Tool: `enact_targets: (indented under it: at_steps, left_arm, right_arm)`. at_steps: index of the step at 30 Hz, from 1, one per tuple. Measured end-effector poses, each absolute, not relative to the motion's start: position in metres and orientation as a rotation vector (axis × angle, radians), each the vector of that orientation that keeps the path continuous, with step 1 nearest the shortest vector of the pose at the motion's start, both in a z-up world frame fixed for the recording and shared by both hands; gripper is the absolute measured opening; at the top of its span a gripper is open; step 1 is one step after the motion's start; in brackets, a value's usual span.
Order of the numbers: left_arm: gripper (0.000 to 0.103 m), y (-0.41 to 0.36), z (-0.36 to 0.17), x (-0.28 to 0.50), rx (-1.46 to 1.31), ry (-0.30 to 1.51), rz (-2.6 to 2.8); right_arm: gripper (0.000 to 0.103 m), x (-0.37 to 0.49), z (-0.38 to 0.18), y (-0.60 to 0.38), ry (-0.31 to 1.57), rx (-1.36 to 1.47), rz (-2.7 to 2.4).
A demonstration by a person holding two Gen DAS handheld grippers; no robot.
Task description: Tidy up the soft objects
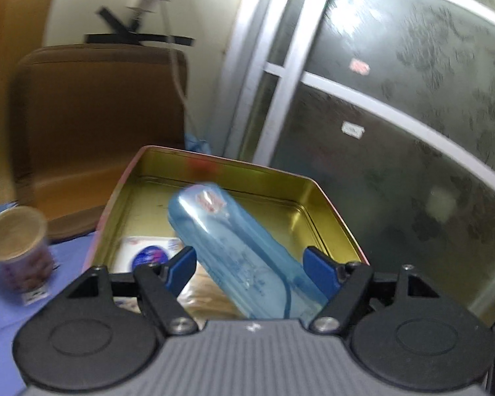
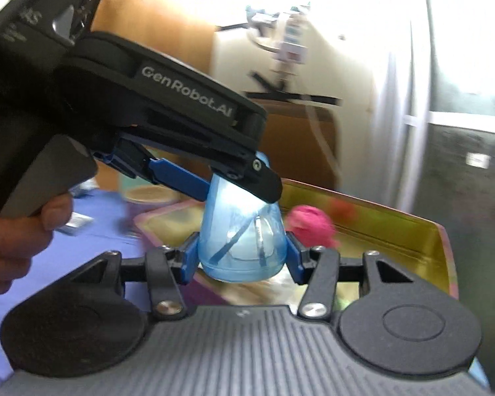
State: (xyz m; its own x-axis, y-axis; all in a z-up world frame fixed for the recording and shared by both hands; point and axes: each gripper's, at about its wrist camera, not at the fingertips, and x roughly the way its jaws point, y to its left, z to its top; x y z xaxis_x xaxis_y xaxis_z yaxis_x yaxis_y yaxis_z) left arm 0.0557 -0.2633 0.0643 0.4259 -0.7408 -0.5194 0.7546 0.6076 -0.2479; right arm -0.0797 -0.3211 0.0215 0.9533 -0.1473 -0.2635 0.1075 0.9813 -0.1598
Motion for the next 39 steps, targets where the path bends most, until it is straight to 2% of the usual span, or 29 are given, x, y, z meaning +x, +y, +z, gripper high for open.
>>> enact_targets:
  at_steps: [6,9,19,32,39]
  left_arm:
    - [0.077,-0.278,0.044,0.058,0.074,0.675,-0.887]
    - [0.079,-0.267,0.039,0.063,0.061,0.692,-0.842]
    - [0.084,-0.226,0.042,0.056,0.053,0.655,-0.757]
    - [0.088,-0.132,0.034,0.037,0.065,0.626,-0.547]
    - [0.090,-0.077,0.014,0.043,0.069,0.645,-0.382]
  right_arm:
    - [0.057,-0.071,0.001,-0.346,0.323,-0.154,-0.301]
    - [0.063,-0.073,0.002,-0.355,0.293,-0.125,-0.316]
    - [0.063,-0.081,0.006,-0.355,0.265,-0.097,-0.347]
    - [0.063,-0.079,0.012,-0.302,0.211,-0.032,-0.152]
    - [0.065,-0.066,0.005,-0.256,0.254,-0.036,-0.019]
